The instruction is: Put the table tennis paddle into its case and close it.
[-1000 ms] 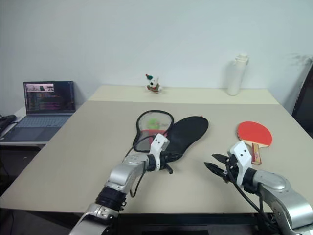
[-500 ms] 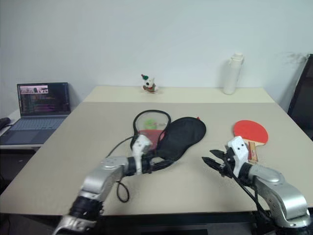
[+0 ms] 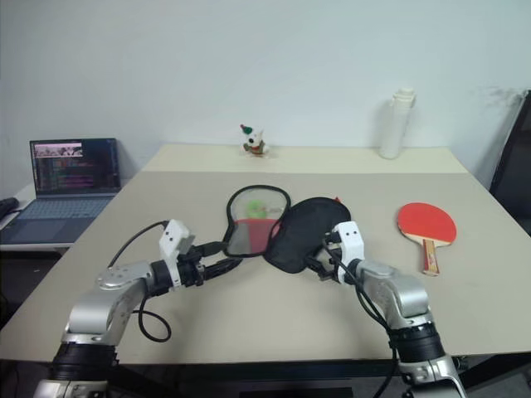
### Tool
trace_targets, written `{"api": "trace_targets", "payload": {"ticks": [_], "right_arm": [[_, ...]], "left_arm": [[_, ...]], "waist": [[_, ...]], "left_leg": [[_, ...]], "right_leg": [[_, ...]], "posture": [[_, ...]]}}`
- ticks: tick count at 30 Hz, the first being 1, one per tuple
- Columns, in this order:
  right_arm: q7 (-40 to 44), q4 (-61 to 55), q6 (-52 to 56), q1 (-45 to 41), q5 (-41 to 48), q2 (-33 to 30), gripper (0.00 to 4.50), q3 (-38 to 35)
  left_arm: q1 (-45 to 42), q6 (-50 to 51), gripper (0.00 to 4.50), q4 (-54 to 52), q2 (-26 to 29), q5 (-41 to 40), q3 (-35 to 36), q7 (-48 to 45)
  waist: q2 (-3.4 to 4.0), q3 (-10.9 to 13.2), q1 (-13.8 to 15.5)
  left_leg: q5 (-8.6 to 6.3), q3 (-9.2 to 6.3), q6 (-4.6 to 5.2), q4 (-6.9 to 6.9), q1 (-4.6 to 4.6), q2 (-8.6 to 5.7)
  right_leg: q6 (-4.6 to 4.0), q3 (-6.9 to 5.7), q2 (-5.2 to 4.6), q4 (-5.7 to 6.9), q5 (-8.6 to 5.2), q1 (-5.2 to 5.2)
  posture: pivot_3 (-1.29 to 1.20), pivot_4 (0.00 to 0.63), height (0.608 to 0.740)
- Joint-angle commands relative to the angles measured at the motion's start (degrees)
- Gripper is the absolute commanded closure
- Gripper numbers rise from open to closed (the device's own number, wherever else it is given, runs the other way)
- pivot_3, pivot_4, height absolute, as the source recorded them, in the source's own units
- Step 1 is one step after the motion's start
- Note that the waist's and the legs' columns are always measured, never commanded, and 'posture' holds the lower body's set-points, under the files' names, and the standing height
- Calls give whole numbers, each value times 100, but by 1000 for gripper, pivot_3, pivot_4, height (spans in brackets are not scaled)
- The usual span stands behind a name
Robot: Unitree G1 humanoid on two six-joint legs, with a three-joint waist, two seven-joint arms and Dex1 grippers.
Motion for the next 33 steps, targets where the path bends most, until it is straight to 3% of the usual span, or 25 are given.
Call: {"api": "trace_targets", "payload": {"ticks": [1,8,11,18,23,26,33], "right_arm": [[-53,354,-263,-296,-218,196,32,113],[21,769,-489,-523,-380,740,32,222],[-21,770,-462,-520,-395,884,530,178],[-94,635,-207,-437,-311,1008,2964,-54],[-180,599,-42,-491,-242,1056,4398,-284],[-164,405,371,-439,-15,926,4398,-581],[323,-84,1168,-194,236,-133,4398,-721]], "left_arm": [[-83,-101,1227,-111,65,-96,109,56],[-104,-110,1227,-147,40,-89,63,130],[-127,-114,1227,-157,25,-93,41,152],[-157,-108,1227,-208,-10,-104,6,186],[-211,-97,1227,-266,-55,-128,-45,165],[-201,-71,1227,-393,-38,-159,-124,76],[-212,-132,1227,-543,-68,-97,-390,-58]], "waist": [[-1,-1,-26],[-3,-2,-114],[-3,-2,-140],[-3,-2,-134],[-3,-2,-106],[-2,-1,-98],[-2,-1,-65]], "left_leg": [[0,1,0,0,1,0],[0,7,0,2,15,7],[0,10,0,0,17,14],[0,5,0,-2,8,12],[0,3,0,-2,7,10],[0,4,0,-2,7,10],[0,3,0,-2,2,1]], "right_leg": [[1,1,0,1,0,0],[9,5,6,18,-5,0],[9,7,12,22,-6,-3],[0,8,9,19,-1,-7],[1,7,7,19,-1,-7],[2,7,7,18,-2,-7],[6,5,0,11,-5,-6]], "posture": [[0,150,740],[0,150,740],[0,150,740],[0,150,740],[0,150,740],[0,150,740],[0,150,740]]}}
